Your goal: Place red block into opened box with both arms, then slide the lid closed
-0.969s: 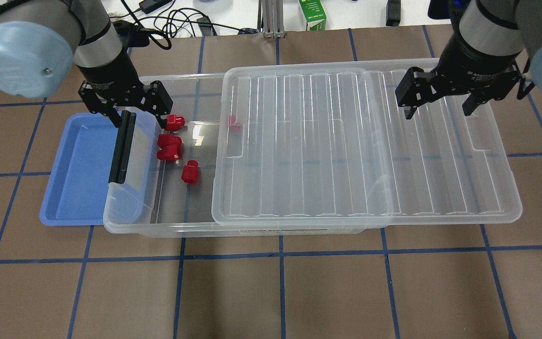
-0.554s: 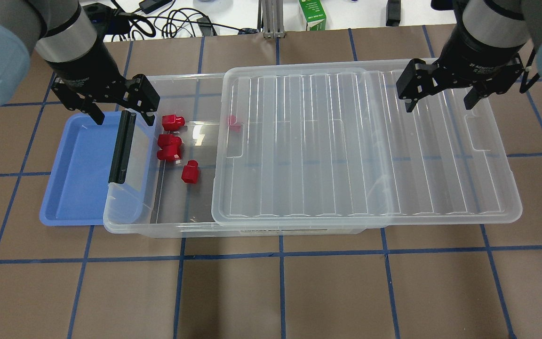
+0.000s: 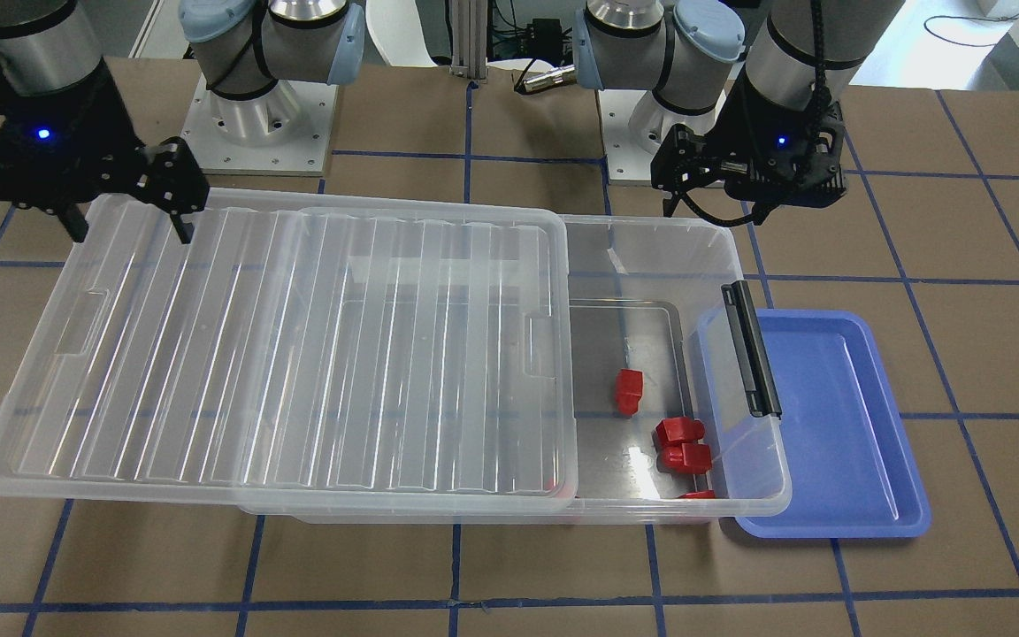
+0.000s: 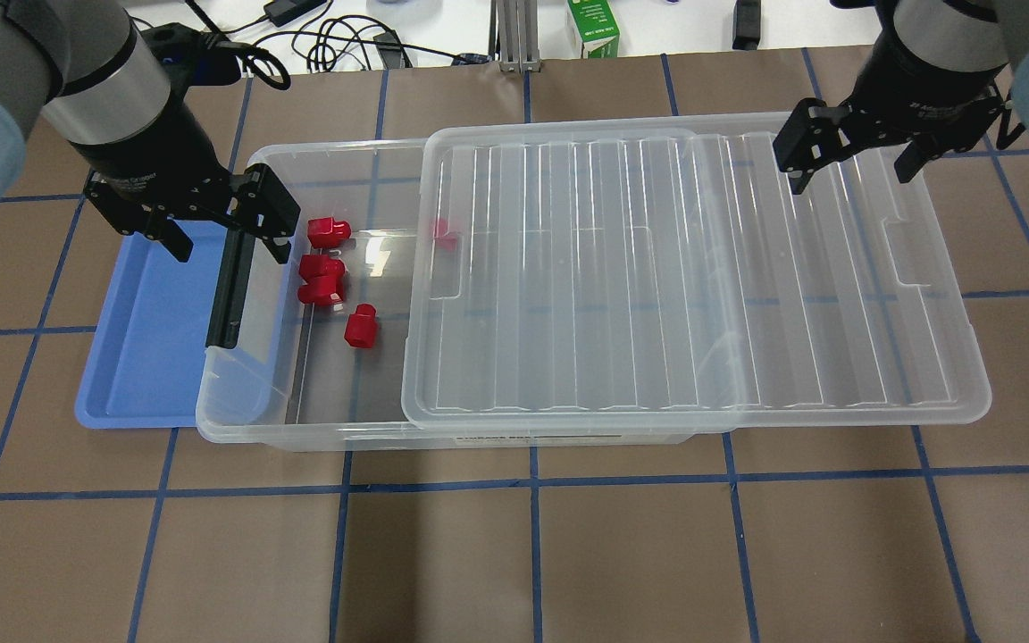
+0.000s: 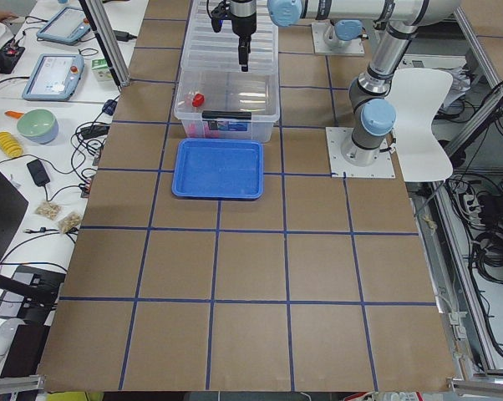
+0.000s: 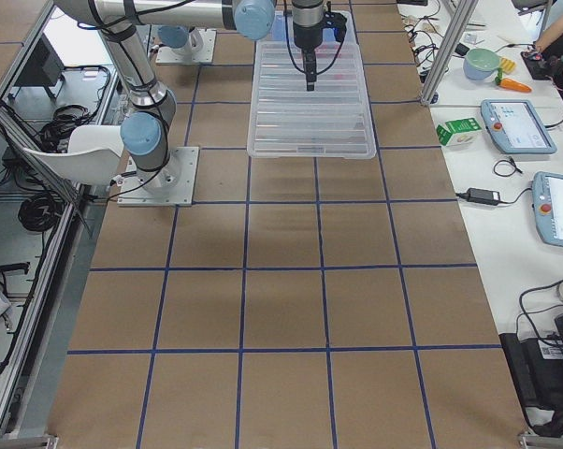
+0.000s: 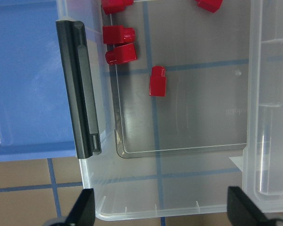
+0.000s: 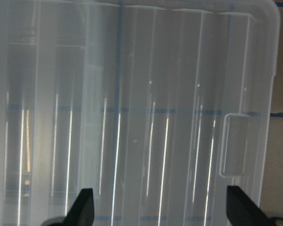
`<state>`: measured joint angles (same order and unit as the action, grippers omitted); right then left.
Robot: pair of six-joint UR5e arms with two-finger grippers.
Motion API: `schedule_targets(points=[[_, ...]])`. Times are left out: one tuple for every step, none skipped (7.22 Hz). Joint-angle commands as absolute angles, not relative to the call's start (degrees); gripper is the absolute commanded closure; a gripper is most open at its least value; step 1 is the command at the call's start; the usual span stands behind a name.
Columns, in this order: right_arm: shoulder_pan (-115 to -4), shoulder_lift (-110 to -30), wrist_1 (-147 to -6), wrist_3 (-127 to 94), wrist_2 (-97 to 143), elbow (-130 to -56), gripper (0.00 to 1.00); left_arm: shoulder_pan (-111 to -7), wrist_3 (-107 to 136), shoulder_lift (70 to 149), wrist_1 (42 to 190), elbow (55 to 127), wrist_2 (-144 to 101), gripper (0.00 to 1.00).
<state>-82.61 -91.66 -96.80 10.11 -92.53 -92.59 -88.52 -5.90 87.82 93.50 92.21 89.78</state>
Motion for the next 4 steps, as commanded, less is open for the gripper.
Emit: schedule_targets(points=[[-70.28,-90.44,-97.91,20.95,-92.73,-92.99,0.0,-87.98,-6.68,87.72,93.08,93.42,90.0,0.0],[-67.09,-89.31,-98.35,26.05,-92.9,-93.86,0.0,-87.54,-6.68,87.71,93.25,93.51,90.26,0.0],[-65.15,-88.43,-101.31,30.71,-92.99,-95.87,0.0,-87.19,-6.77,87.63,93.34,93.52,90.44,0.0],[-62.6,-87.37,-105.08,33.81,-92.81,-98.24,0.0,-86.93,-6.68,87.45,93.25,93.43,90.53,0.0]])
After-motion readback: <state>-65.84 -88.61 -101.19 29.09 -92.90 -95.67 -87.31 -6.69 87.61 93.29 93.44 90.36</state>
